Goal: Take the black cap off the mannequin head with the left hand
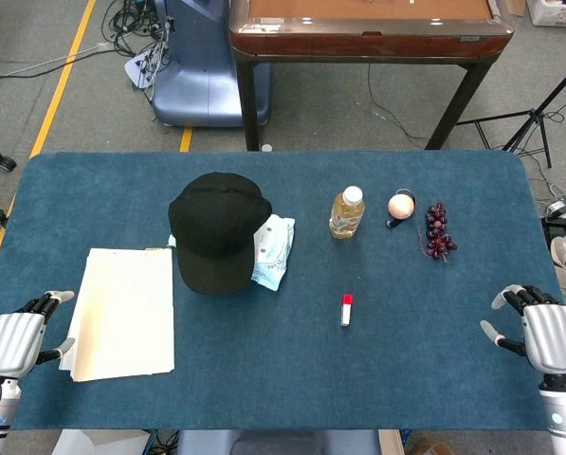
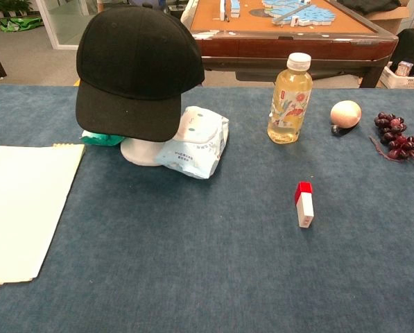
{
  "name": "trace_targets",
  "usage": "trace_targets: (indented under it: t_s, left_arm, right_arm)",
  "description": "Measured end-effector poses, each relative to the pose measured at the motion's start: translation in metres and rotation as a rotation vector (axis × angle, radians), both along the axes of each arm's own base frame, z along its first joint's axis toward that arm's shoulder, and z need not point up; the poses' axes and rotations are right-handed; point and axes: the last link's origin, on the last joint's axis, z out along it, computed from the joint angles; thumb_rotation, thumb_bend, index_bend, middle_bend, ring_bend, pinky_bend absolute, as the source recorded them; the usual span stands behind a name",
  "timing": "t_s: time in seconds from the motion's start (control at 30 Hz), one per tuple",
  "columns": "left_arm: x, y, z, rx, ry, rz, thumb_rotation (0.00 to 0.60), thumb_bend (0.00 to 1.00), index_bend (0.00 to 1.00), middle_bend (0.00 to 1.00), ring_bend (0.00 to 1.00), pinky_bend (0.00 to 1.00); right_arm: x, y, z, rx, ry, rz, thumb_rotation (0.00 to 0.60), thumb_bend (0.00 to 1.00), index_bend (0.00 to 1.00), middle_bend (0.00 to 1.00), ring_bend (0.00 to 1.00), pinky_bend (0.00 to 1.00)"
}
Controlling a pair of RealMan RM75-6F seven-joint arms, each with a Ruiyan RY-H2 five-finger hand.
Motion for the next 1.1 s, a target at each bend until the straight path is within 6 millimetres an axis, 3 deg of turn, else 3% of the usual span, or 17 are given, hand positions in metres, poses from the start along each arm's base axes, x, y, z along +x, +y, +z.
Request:
trace_targets:
  t_s: [0.47,0.7,0.9,1.1]
  left_arm:
    - [0.003,-0.005,-0.003,-0.009,-0.013,-0.013,0.6,0.13,0.26,0.28,0.36,0.6]
    - [0.014,-0.002,-0.008,-0.028,-0.041,-0.069,0.6,0.13,0.27,0.28,0.36,0.6]
    - [0.027,0.003,-0.016,-0.044,-0.08,-0.159,0.6,0.13,0.3,0.31,0.36,0.6]
    - [0.04,0.014,-0.027,-0.068,-0.095,-0.241,0.6,0.13,0.33,0.35,0.37,0.6]
  right_arm:
    - [-0.009,-0.006,-0.009,0.039,0.013,-0.009,0.6,0.18,0.54,0.48,0.39,0.51]
    - [-0.018,-0.007,-0.012,0.067,0.035,-0.046,0.6,0.18,0.54,0.58,0.47,0.53]
    - [-0.023,-0.009,-0.012,0.073,0.041,-0.063,0.6,0.18,0.62,0.69,0.56,0.6]
    - [-0.025,-0.01,-0.012,0.077,0.046,-0.075,0.6,0.18,0.65,0.72,0.58,0.61]
